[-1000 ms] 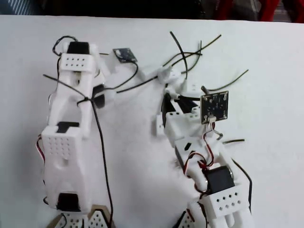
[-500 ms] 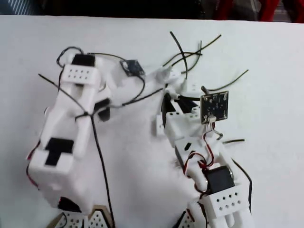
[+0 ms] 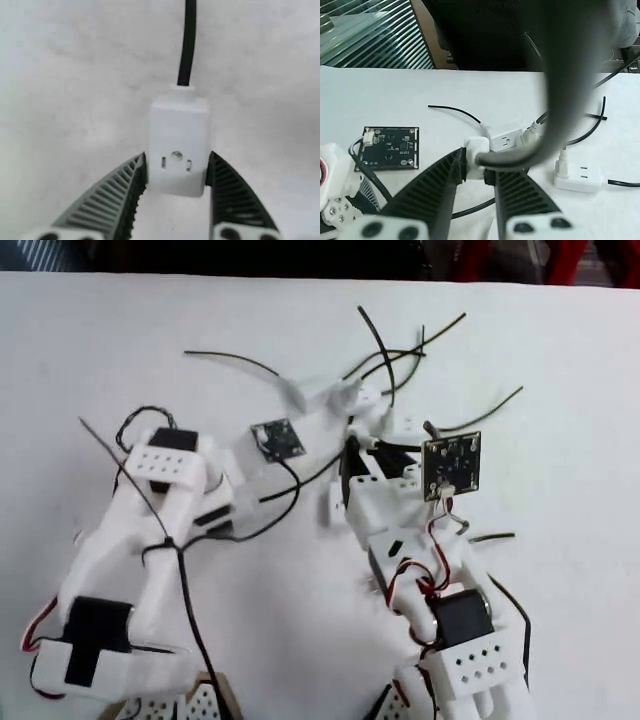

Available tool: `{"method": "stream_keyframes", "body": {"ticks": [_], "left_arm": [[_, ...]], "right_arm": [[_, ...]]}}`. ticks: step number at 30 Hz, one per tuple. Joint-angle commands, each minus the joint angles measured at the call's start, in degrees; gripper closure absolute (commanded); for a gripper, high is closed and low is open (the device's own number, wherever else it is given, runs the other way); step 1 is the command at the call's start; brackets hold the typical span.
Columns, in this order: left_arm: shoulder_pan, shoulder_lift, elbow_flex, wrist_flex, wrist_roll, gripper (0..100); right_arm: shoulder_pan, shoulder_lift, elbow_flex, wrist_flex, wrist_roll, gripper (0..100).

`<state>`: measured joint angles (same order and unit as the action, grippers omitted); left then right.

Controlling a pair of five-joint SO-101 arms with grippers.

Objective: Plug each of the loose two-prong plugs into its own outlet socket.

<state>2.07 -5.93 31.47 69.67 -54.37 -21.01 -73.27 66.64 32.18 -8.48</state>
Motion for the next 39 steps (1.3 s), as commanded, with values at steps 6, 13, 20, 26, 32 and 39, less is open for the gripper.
{"method": "stream_keyframes", "body": {"ticks": [6,13,20,26,32,39], "left_arm": [[-2.86,-8.92,0.0,0.26,0.44,69],[-3.91,-8.66,2.9,-7.82,0.88,69],[-3.91,-1.27,5.45,-15.12,3.69,69],[-2.33,3.12,5.89,-17.05,4.31,69],[1.8,3.12,7.47,-13.1,4.4,72],[3.12,3.12,7.82,-12.84,4.4,77]], "right_arm": [[0.75,-1.01,-0.62,-1.27,0.26,98.1],[0.75,-1.01,-0.62,-1.27,0.26,98.1],[0.75,-1.01,-0.62,-1.27,0.26,98.1],[0.75,-1.01,-0.62,-1.27,0.26,98.1],[0.75,-1.01,-0.62,-1.27,0.26,98.1],[0.75,-1.01,-0.62,-1.27,0.26,98.1]]}}
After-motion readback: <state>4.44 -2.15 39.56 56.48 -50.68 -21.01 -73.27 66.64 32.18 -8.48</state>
